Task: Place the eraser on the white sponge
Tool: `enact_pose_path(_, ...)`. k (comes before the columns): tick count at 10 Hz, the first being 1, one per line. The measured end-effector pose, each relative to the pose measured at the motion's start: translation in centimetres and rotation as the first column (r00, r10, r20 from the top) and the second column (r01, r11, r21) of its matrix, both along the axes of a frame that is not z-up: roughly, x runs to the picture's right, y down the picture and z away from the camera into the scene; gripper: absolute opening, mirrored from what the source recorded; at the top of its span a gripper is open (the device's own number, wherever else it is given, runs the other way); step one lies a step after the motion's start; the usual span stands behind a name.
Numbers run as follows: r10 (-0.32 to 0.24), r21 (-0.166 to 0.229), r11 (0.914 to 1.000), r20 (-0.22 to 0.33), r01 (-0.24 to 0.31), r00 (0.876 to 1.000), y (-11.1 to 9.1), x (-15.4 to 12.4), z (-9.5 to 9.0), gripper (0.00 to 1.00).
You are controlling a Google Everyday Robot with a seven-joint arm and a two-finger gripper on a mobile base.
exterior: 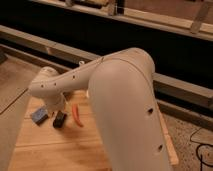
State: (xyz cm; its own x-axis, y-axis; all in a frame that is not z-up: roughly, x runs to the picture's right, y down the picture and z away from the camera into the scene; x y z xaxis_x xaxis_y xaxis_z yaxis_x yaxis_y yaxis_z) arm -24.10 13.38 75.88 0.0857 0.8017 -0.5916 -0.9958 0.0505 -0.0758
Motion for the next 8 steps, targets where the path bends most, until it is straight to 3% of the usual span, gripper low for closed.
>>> enact_pose_path(6, -0.060, -0.077, 0.9952, -0.008, 0.059, 0.998, 2.8, -0.4, 1.9, 0.63)
enact_pose_path(8, -0.083, -0.081, 0.9931, 0.028, 0.085, 0.996, 2.9, -1.3, 2.3, 0.49)
